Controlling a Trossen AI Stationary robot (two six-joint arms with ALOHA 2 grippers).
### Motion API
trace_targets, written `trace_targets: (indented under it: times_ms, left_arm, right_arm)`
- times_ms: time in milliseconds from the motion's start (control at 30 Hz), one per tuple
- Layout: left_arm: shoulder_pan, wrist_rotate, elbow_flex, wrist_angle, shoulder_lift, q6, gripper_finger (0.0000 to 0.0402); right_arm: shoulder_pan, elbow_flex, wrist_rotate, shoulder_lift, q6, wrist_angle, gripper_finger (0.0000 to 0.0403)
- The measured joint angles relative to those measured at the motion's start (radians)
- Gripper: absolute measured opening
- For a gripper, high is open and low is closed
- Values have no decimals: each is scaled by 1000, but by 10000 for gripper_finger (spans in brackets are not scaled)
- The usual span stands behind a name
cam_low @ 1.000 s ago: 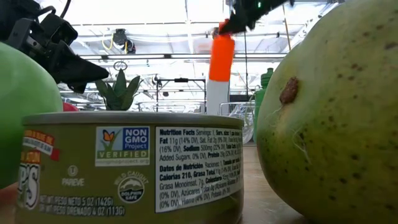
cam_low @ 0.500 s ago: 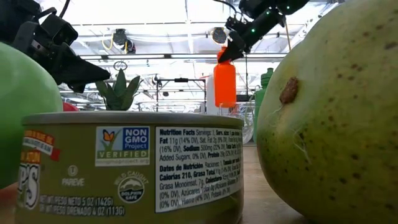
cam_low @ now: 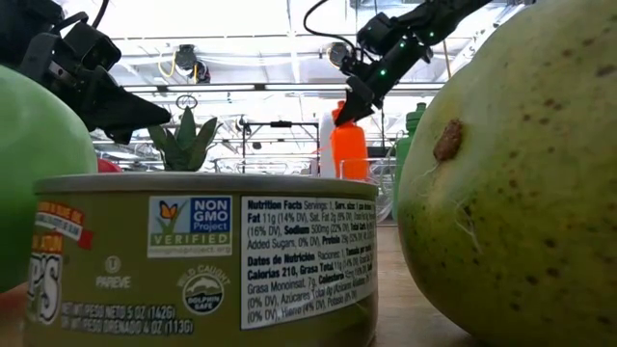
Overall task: Pick & Place Food Item
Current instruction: Put the orange water bottle into the right transparent bin
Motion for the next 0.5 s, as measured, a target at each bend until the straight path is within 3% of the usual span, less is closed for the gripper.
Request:
trace_targets:
  times_ms: [500]
  left_arm:
    - [0,0,0,1,0,-1,49]
  right_arm:
    - [-23,-102,101,8,165,101,202]
